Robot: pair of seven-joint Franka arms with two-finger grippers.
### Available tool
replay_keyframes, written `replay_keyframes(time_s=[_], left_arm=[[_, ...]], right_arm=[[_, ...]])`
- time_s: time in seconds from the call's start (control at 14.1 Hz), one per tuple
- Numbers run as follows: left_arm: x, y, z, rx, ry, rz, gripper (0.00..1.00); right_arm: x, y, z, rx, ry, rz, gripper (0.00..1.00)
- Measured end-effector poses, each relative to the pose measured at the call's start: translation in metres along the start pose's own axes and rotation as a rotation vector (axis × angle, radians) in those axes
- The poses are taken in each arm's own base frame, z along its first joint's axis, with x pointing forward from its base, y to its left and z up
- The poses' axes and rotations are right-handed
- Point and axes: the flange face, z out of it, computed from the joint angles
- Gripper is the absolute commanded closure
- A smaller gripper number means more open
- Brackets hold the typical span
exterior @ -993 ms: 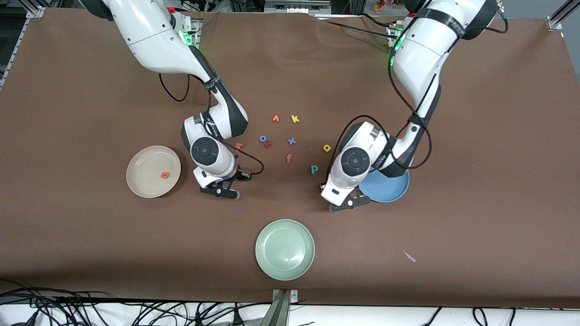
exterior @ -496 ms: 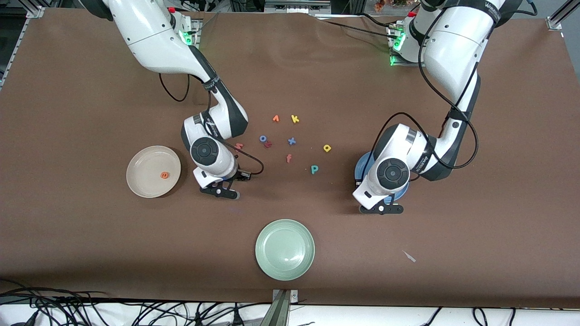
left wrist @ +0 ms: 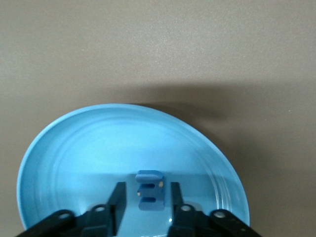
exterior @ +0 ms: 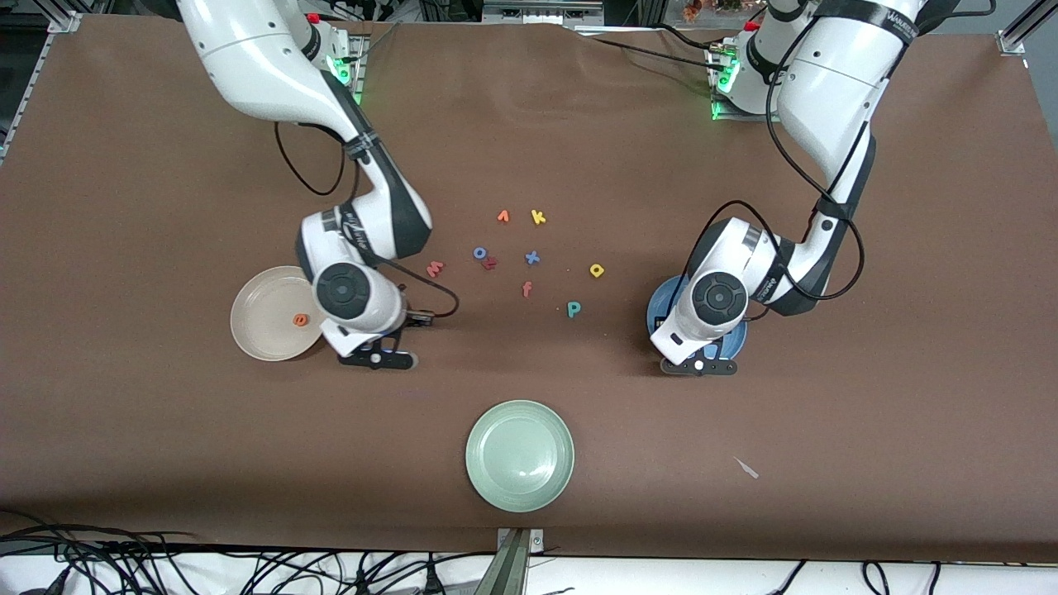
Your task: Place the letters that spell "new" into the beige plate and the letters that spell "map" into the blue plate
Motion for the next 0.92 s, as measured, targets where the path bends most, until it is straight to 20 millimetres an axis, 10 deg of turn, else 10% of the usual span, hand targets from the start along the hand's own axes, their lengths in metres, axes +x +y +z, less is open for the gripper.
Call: replay_keyframes(time_s=[0.57, 0.64, 0.71, 0.92], left_arm=[[-0.001, 0.027, -0.039, -0.093, 0.031, -0.06, 0.0], [-0.005, 0.038, -0.039, -0.101, 0.026, -0.069, 0.0], [-0.01, 0.049, -0.037, -0.101, 0.019, -0.089, 0.0], [-0.015, 0.068, -0.033, -0.105, 0.014, -0.146, 0.0]], right_arm=[[-0.019, 0.144, 0.02, -0.044, 0.066, -0.194, 0.59], [-0.023, 0.155, 0.031, -0.049, 0.073, -0.197, 0.48], [-0.026, 0.161, 0.038, -0.052, 0.072, -0.198, 0.01], [-0.028, 0.161, 0.038, -0.047, 0.072, -0.193, 0.0]])
